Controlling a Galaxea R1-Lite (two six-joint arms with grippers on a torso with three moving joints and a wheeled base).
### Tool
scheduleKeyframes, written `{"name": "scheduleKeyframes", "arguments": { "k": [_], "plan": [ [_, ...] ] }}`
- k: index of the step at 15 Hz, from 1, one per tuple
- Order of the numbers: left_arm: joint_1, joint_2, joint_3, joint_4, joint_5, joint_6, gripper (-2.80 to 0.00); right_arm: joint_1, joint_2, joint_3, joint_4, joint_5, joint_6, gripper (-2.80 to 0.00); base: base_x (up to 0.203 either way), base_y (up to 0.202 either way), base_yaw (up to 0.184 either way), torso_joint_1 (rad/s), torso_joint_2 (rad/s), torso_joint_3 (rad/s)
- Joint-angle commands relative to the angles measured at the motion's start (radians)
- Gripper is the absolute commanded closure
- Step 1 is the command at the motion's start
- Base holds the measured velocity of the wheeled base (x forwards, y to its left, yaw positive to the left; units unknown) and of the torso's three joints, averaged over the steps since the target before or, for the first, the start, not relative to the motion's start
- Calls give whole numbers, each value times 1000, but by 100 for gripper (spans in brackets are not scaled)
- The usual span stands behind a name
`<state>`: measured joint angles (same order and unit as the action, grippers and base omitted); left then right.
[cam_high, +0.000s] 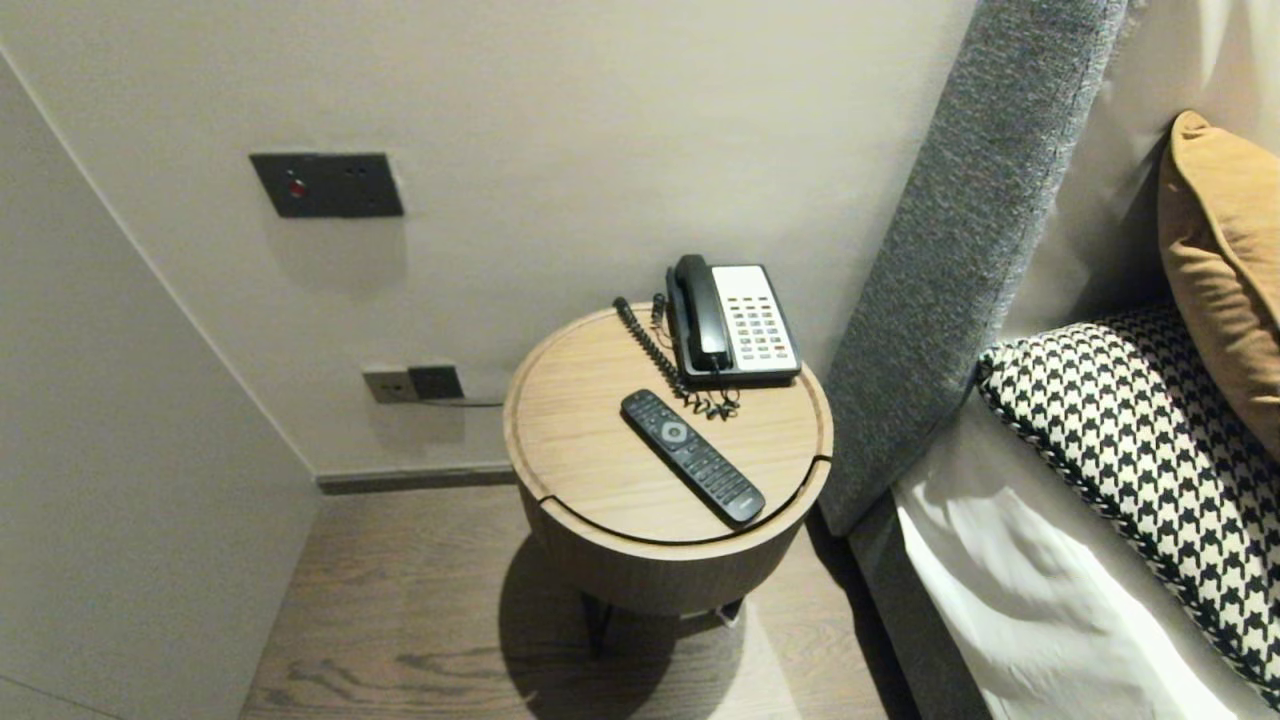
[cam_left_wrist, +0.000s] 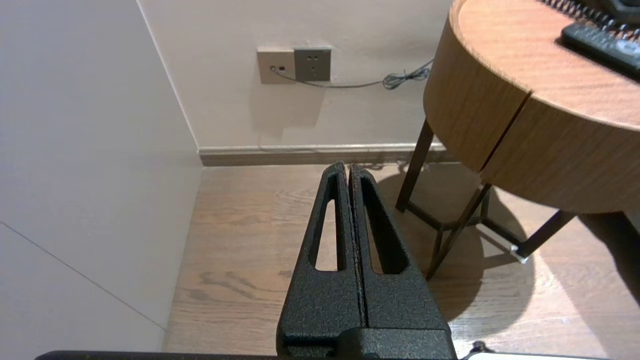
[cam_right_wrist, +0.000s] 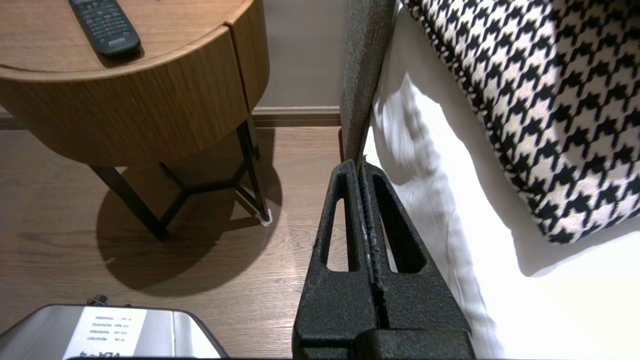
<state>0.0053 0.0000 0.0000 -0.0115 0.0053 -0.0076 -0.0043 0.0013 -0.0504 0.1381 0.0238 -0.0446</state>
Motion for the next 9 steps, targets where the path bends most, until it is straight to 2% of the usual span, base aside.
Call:
{"name": "scheduleKeyframes", "arguments": {
  "k": [1, 9],
  "plan": [
    [1, 0, 0, 1, 1, 0, 0, 0, 2, 0, 0, 1, 0, 0, 0, 0, 0, -56, 178, 120],
    [1, 0, 0, 1, 1, 0, 0, 0, 2, -2, -2, 1, -1, 0, 0, 0, 0, -9, 29, 18]
  ]
}}
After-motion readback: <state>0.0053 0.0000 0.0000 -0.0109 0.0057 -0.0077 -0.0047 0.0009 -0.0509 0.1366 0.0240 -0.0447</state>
